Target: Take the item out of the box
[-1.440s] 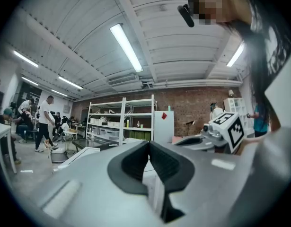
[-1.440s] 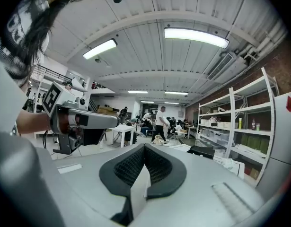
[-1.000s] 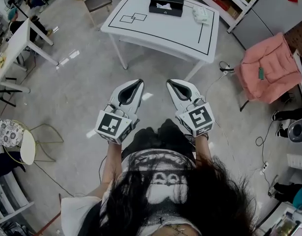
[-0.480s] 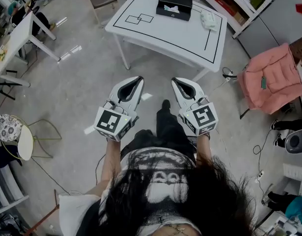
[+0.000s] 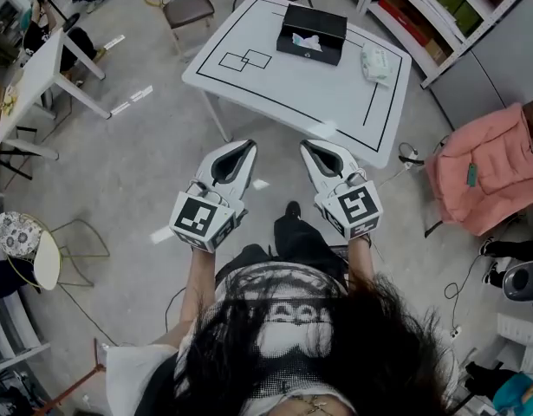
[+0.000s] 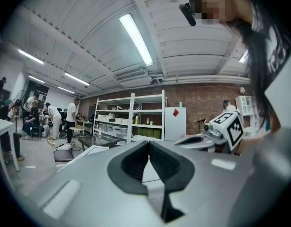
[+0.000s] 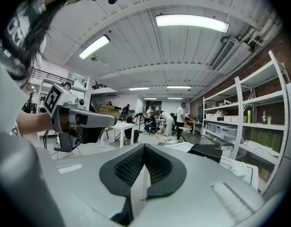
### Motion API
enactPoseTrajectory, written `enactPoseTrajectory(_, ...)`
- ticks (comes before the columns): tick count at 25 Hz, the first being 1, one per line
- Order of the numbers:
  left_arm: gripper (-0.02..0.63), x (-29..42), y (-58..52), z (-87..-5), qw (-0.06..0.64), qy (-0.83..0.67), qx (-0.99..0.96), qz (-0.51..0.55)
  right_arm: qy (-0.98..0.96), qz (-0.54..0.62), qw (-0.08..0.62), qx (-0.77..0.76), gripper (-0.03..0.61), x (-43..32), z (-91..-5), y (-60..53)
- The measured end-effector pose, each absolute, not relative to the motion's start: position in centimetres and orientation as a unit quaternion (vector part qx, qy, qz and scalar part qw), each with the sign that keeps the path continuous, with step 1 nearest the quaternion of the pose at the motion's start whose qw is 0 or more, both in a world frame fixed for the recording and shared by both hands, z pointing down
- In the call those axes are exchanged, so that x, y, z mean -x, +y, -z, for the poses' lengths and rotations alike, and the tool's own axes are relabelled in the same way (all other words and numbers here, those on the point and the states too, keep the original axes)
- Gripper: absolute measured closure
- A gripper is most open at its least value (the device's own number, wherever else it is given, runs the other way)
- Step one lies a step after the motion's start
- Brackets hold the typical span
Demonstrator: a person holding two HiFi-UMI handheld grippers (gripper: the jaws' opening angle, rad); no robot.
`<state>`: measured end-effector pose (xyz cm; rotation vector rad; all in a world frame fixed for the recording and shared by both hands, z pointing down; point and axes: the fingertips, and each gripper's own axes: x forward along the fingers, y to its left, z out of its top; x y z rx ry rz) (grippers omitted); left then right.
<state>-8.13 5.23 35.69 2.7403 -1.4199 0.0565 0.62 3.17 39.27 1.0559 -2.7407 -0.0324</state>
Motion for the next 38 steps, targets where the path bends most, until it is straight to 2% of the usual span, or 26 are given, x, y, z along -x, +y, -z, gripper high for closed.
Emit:
enactPoseTrajectory(10,0.614,2.7,-4.8,-35.9,0.044,-0.473,-0.879,-0.037,-0.936,-0.002,0.102,-0.338,0.574,-5.2,-40.0,-7.5)
enactPoseTrajectory(19,0.614,0.0,-10.0,-36.7,0.032,-0.492,-0.868,-0.054,-0.944,-0.017,0.100,-0.315,0.573,-7.7,-41.8,-13.3)
enactPoseTrajectory(38,0.614,-1.7,-17.3,-37.8,0.036,-0.446,-0.891,-0.074,-0.926,-0.051,0.113,-0.357,0.572,-9.4,-44.3,-20.1)
